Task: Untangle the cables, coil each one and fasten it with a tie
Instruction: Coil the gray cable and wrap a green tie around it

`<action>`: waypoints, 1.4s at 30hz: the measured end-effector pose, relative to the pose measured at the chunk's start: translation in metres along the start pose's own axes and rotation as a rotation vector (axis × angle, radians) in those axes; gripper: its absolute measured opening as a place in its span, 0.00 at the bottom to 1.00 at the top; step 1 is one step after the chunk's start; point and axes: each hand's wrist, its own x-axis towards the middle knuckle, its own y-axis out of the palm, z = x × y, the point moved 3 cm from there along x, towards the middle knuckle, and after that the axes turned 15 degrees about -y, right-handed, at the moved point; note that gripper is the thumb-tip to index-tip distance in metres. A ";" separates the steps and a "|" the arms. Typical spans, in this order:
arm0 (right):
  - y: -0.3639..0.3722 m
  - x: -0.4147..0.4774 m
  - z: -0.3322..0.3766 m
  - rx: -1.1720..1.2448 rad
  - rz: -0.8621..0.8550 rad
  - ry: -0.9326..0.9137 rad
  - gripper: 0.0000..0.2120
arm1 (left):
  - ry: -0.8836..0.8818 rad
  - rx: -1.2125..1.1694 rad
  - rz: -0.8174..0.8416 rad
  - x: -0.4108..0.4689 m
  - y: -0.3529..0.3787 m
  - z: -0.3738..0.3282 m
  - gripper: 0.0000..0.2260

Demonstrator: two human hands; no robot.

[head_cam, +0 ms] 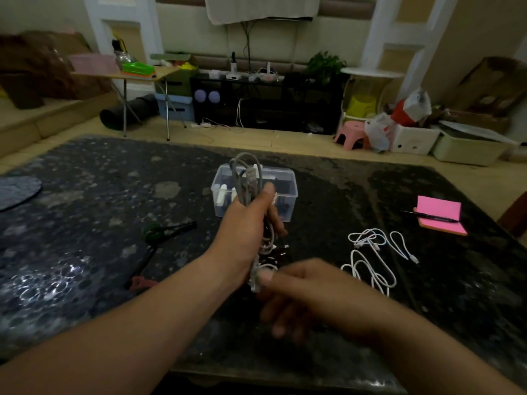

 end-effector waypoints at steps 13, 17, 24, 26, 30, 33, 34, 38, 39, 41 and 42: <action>-0.014 0.007 0.006 -0.293 -0.390 -0.202 0.15 | -0.047 0.108 0.128 -0.002 0.012 0.015 0.08; -0.039 0.003 0.014 -0.393 -0.455 -0.284 0.15 | -0.037 0.133 0.185 -0.006 0.010 0.012 0.11; -0.029 0.024 0.004 0.427 -0.334 -0.400 0.23 | -0.205 0.263 0.403 -0.037 0.030 0.025 0.11; -0.022 0.029 0.002 0.492 -0.451 -0.409 0.10 | -0.222 0.289 0.395 -0.037 0.026 0.026 0.13; -0.019 0.042 -0.001 0.287 -0.662 -0.385 0.07 | -0.200 0.222 0.468 -0.037 0.018 0.029 0.08; -0.012 0.052 -0.001 0.199 -0.752 -0.370 0.12 | -0.260 0.163 0.493 -0.035 0.005 0.032 0.08; -0.008 0.055 0.000 0.168 -0.757 -0.368 0.13 | -0.284 0.164 0.472 -0.033 -0.001 0.032 0.09; 0.012 0.062 0.008 0.074 -0.718 -0.428 0.15 | -0.233 0.398 0.347 -0.035 -0.025 0.036 0.08; 0.018 0.064 0.012 0.041 -0.690 -0.445 0.16 | -0.168 0.465 0.305 -0.036 -0.030 0.036 0.07; 0.025 0.069 0.017 -0.002 -0.668 -0.447 0.16 | -0.018 0.586 0.209 -0.037 -0.038 0.031 0.08; 0.028 0.072 0.019 0.000 -0.671 -0.440 0.17 | 0.041 0.639 0.183 -0.039 -0.041 0.028 0.10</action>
